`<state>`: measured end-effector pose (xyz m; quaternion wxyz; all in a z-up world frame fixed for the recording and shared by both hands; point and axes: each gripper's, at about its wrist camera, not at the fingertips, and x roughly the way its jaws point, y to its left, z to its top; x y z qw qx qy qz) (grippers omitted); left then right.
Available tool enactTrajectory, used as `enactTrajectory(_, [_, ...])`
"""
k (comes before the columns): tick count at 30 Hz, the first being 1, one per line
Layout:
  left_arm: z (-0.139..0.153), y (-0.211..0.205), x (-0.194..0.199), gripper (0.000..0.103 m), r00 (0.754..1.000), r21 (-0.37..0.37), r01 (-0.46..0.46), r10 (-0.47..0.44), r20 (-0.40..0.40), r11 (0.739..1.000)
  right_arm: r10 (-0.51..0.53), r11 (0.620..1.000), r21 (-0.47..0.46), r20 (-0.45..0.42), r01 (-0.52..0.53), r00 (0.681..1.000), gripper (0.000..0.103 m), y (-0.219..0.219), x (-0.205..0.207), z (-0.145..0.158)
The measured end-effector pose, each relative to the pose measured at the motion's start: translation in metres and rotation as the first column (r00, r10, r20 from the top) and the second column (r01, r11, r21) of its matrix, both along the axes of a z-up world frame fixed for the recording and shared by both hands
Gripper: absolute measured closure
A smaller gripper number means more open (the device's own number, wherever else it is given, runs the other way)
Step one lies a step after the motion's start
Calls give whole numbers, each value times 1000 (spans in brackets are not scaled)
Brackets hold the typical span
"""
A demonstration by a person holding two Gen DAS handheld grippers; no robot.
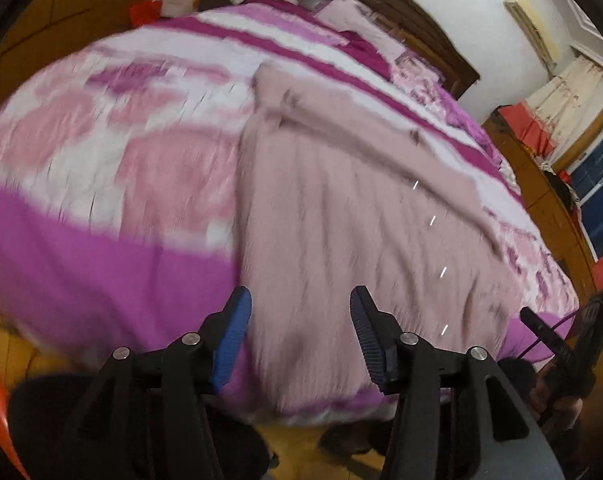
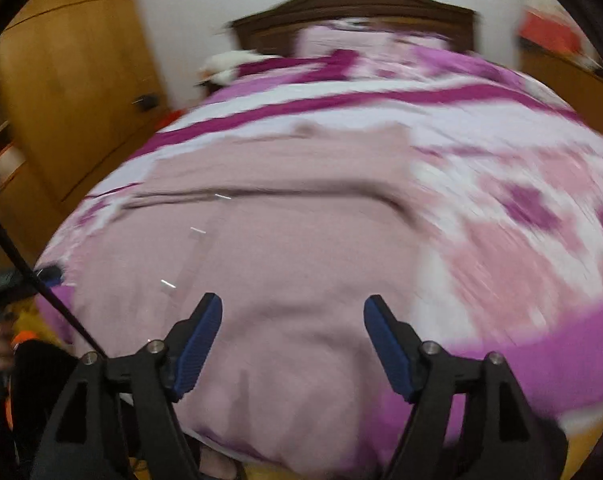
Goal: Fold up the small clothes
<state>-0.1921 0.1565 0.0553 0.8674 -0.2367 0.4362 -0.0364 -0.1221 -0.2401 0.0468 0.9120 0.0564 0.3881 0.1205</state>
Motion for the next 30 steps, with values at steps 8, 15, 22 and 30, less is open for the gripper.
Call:
enactTrajectory(8, [-53,7,-9,77,997,-208,-61,52,-51,976,-26,986,153,-202,58,979,38,-27,-18,-72])
enactTrajectory(15, [-47,3,-20,103,994,-171,-112,112,-12,979,21,950,307,-225,51,974,93,-52,-10,-77])
enactTrajectory(22, [-21,11,-50,103,984,-245,-132,156,81,960,105,919,391,-99,-59,990,94,-51,-35,-46])
enactTrajectory(30, [12,25,-80,103,973,-306,-129,180,143,943,73,872,485,-14,-57,997,95,-81,-69,-12])
